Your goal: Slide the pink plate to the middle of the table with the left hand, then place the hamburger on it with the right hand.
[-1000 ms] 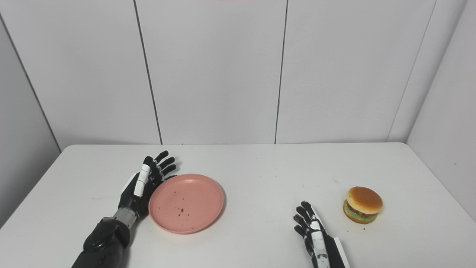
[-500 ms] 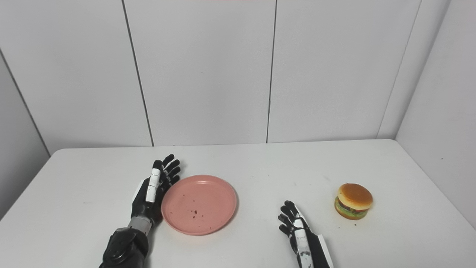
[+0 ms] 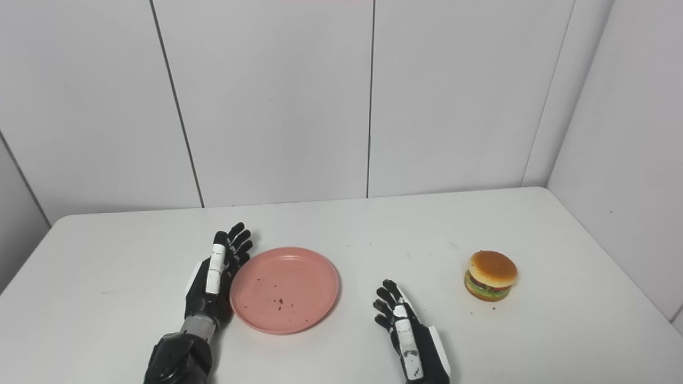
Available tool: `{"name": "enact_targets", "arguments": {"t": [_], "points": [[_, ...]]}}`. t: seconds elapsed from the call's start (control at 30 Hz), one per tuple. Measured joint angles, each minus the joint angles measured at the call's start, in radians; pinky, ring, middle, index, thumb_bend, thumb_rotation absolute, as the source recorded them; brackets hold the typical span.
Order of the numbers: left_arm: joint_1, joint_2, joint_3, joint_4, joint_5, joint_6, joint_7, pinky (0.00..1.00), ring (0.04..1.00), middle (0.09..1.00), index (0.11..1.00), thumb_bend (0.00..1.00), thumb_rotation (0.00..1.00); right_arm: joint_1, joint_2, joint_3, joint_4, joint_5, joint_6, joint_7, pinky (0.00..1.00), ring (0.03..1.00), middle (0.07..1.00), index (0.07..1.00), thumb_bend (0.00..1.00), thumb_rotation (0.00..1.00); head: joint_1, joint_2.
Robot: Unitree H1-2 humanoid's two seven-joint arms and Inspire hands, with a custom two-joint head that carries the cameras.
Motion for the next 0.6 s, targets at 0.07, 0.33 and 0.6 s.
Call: {"name": "enact_targets", "arguments": {"t": [0.07,0.33,0.6], "points": [[0.001,0.001,0.001,-0.001,-0.001,0.001,-0.003,0.95,0.932,0.916,0.875,0.99,0.86,0.000,0.005,0.000,0.000,-0.005,0.002,-0.004,0.90,0.893,0.907,0.914,0.87,1.00,-0.026,-0.003],[0.002,0.003,0.015,0.010,-0.006,-0.016,-0.022,0.96,0.940,0.911,0.862,0.98,0.85,-0.001,0.006,0.012,0.012,-0.067,-0.035,-0.020,0.85,0.881,0.899,0.906,0.84,1.00,-0.063,-0.017],[-0.002,0.002,0.034,0.033,-0.044,-0.049,-0.052,0.98,0.941,0.900,0.854,0.96,0.85,-0.002,-0.046,0.003,-0.025,-0.304,-0.130,-0.099,0.73,0.813,0.861,0.843,0.75,1.00,-0.067,-0.038]]}}
